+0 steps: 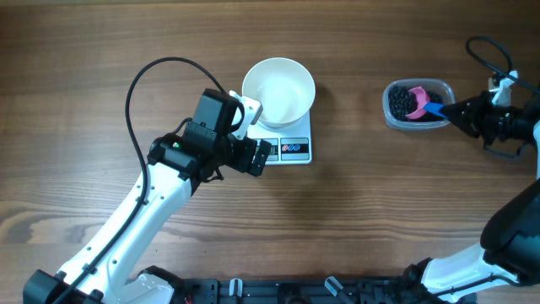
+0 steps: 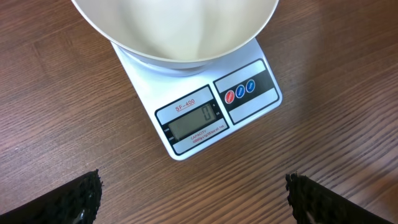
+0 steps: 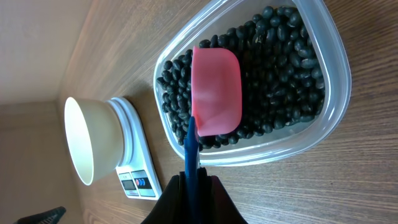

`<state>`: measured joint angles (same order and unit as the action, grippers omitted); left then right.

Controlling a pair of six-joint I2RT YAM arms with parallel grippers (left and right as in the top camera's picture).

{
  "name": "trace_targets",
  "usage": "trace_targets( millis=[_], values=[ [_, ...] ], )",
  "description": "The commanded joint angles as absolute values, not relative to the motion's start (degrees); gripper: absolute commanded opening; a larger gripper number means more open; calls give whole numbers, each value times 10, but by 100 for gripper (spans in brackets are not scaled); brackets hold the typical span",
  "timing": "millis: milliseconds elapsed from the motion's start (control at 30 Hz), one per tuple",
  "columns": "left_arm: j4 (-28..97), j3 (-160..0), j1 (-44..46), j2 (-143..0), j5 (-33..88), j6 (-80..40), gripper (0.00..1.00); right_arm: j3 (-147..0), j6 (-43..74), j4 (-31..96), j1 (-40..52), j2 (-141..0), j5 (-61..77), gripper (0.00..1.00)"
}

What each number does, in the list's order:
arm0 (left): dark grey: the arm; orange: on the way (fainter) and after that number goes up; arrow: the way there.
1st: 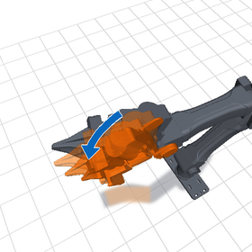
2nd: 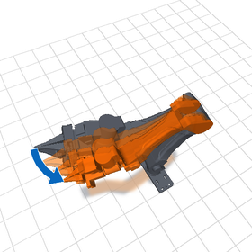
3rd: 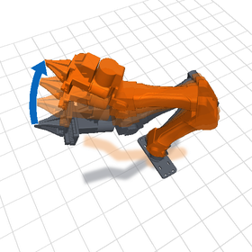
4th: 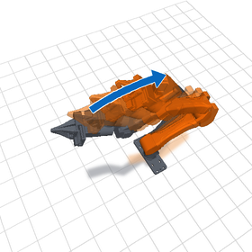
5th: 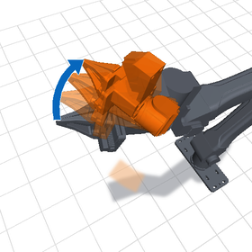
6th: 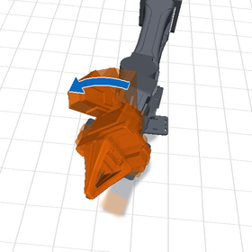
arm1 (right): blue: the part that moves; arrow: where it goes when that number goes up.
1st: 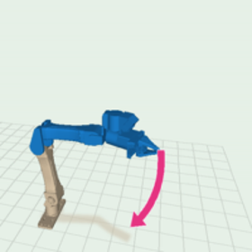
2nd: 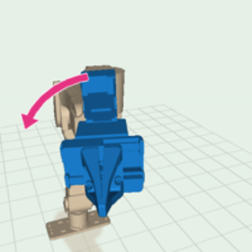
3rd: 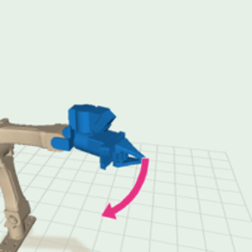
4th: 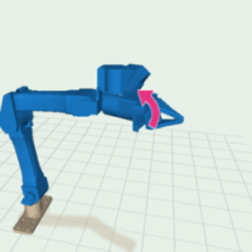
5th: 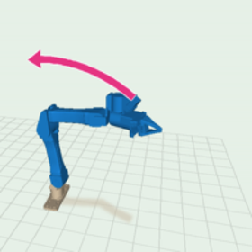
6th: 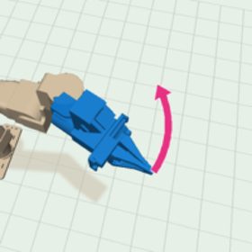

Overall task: Scoop item into bowl and weigh 150g on scale
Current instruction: 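Tilt the scoop to fill it with beans and lift slightly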

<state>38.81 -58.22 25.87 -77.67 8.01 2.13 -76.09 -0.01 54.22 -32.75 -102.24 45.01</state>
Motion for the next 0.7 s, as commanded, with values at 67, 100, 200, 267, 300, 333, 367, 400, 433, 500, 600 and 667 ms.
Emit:
trace_targets(
  millis=[67,100,200,267,300,333,367,400,433,500,600,667],
  values=[
    [388,-591,256,-772,87,28,100,-753,0,552,-346,-1038,481,4],
    [388,-591,256,-772,87,28,100,-753,0,552,-348,-1038,481,4],
    [388,-591,256,-772,87,28,100,-753,0,557,-353,-1038,481,4],
    [388,-591,256,-772,87,28,100,-753,-1,558,-353,-1038,481,4],
    [388,-591,256,-772,87,28,100,-753,-1,558,-353,-1038,482,4],
    [388,-591,256,-772,87,28,100,-753,-1,558,-353,-1038,482,4],
    [388,-591,256,-772,87,28,100,-753,0,558,-353,-1038,484,4],
    [388,-591,256,-772,87,28,100,-753,-1,558,-353,-1038,489,4],
    [388,-591,256,-772,87,28,100,-753,-1,557,-353,-1038,495,4],
    [388,-591,256,-772,87,28,100,-753,0,555,-353,-1038,517,4],
    [388,-591,256,-772,87,28,100,-753,0,556,-354,-1038,528,4],
    [388,-591,256,-772,87,28,100,-753,0,556,-355,-1038,529,4]
  ],
)
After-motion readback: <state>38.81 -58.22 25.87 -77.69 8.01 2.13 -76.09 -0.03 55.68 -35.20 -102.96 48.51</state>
